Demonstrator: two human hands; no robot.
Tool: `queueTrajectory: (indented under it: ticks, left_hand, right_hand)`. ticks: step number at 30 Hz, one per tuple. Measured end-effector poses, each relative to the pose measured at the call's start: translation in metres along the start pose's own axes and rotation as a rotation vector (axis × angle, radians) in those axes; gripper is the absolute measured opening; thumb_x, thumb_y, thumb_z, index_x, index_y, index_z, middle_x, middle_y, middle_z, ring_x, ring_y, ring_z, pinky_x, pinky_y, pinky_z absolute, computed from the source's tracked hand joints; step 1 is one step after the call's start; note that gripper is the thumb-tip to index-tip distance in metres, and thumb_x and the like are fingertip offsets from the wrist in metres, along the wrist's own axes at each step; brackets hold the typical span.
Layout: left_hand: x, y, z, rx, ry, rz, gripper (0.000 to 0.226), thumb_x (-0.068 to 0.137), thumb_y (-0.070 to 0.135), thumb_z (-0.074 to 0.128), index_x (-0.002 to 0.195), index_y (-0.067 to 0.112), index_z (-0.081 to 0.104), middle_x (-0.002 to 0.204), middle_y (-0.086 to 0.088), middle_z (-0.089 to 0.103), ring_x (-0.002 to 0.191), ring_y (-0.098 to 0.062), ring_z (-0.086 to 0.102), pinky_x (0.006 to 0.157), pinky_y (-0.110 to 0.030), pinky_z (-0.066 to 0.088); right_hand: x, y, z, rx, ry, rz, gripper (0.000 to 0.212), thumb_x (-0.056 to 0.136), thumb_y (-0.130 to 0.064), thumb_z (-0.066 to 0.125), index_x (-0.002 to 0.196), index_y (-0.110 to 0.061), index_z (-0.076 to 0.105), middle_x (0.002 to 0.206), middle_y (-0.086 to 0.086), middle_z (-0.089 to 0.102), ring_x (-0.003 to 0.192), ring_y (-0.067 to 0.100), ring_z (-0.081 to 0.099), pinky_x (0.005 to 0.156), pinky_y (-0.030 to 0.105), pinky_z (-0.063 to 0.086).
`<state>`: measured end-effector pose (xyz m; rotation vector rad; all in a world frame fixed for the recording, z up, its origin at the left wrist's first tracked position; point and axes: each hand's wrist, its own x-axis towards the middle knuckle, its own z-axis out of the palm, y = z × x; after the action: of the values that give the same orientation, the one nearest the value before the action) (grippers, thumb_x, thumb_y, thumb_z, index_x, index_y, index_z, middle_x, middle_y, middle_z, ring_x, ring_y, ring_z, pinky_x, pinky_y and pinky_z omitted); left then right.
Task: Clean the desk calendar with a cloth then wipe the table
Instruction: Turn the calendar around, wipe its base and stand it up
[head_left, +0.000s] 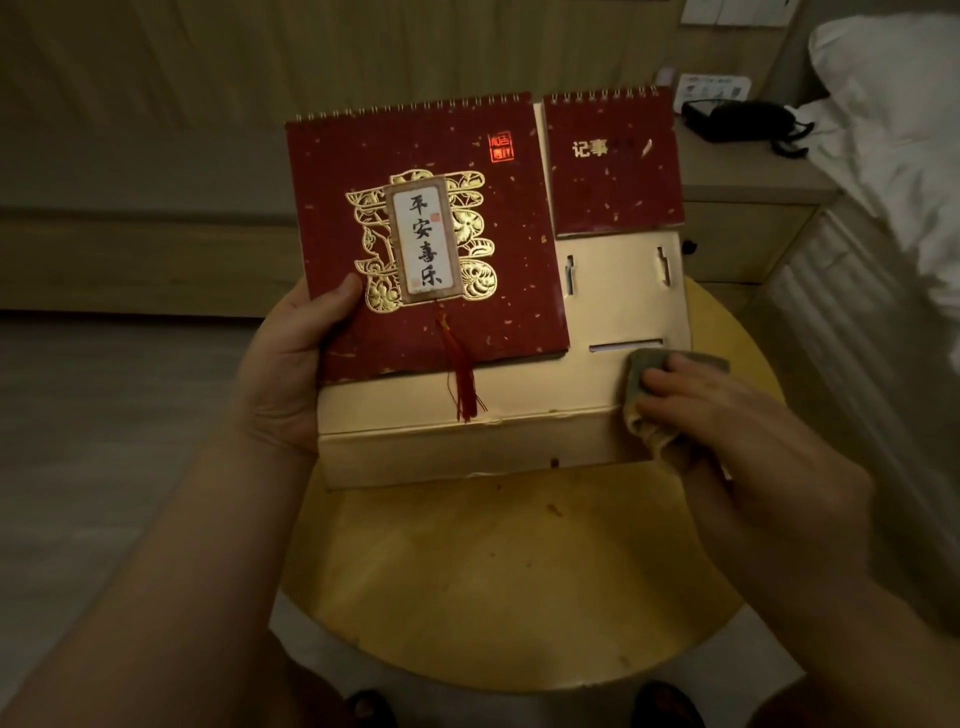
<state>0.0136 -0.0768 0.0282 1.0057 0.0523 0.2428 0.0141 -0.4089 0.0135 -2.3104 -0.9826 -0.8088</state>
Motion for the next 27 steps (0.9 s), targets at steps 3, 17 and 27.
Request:
queueTrajectory:
  ticks: [3,17,27]
  left_hand:
    - [-0.003,-0.002,0.002,-0.008,-0.016,-0.008,0.031,0.101,0.012,0.050,0.119,0.015,0.076,0.116,-0.009,0.079,0.107,-0.026,0.076,0.085,-0.041,0.062]
    - [0.001,-0.011,0.012,0.045,-0.015,-0.079,0.045,0.103,0.011,0.050,0.148,0.002,0.050,0.130,-0.017,0.071,0.116,-0.032,0.071,0.100,-0.048,0.057]
    - [-0.003,0.008,-0.009,0.018,0.005,-0.025,0.038,0.103,0.012,0.047,0.139,0.011,0.059,0.123,-0.009,0.076,0.117,-0.028,0.071,0.095,-0.045,0.059]
  right_hand:
    - [0.004,-0.022,0.015,0.077,-0.022,-0.058,0.034,0.112,-0.025,0.049,0.120,-0.009,0.077,0.133,0.005,0.071,0.133,0.016,0.064,0.117,0.036,0.048]
    - [0.040,-0.115,0.082,0.208,-0.077,-0.238,0.019,0.101,-0.010,0.065,0.112,-0.005,0.080,0.124,0.015,0.077,0.123,0.027,0.070,0.114,0.037,0.051]
    - [0.005,-0.002,-0.002,0.017,-0.070,-0.026,0.026,0.096,-0.011,0.063,0.119,-0.012,0.076,0.132,0.003,0.069,0.136,0.004,0.057,0.120,0.019,0.040]
